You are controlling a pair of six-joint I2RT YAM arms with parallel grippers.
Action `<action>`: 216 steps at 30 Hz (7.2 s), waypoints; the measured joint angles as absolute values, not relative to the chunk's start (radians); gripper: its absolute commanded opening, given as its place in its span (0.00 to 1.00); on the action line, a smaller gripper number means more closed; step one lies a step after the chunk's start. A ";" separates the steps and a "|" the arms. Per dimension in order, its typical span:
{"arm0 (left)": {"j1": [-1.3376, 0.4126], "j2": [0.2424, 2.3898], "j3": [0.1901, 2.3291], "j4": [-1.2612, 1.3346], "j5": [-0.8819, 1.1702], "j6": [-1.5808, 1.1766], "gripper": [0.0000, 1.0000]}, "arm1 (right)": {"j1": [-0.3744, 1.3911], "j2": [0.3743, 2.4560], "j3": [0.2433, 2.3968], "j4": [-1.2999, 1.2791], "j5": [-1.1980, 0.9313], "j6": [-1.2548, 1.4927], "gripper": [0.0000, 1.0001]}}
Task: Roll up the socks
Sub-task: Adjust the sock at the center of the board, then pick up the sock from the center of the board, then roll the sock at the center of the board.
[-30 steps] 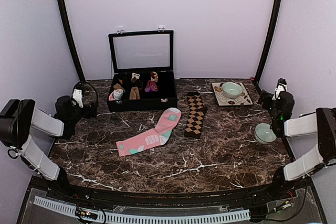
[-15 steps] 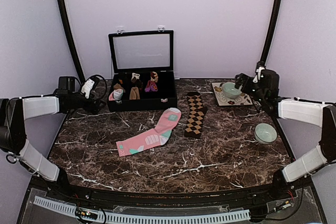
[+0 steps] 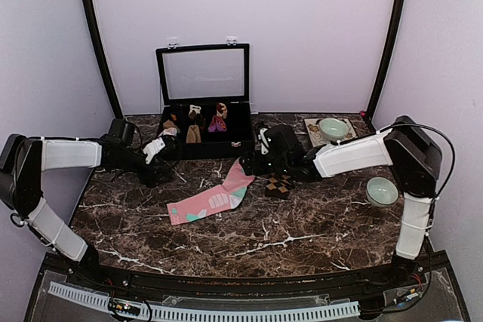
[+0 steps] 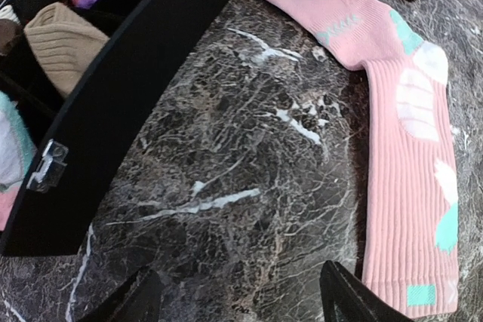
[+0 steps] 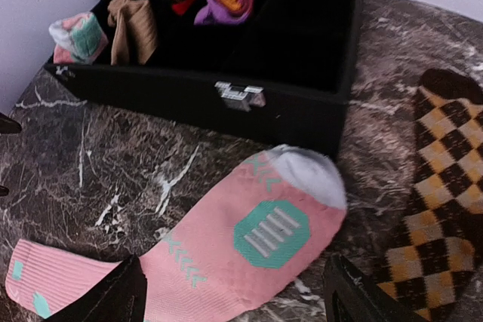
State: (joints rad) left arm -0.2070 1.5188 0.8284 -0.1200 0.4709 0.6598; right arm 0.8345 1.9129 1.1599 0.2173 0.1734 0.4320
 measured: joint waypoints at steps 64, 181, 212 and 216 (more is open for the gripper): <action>-0.714 1.617 0.966 -0.341 0.456 0.699 0.54 | 0.785 1.794 1.002 0.131 -0.076 0.451 0.48; -0.871 1.766 1.042 -0.262 0.496 1.050 0.61 | 0.889 1.811 0.582 0.715 -0.503 0.482 0.00; -0.914 1.878 1.060 -0.129 0.357 1.174 0.13 | 0.830 1.904 0.549 0.874 -0.654 0.720 0.03; -0.915 1.898 1.095 -0.168 0.356 1.156 0.08 | 0.830 1.896 0.539 0.865 -0.635 0.696 0.19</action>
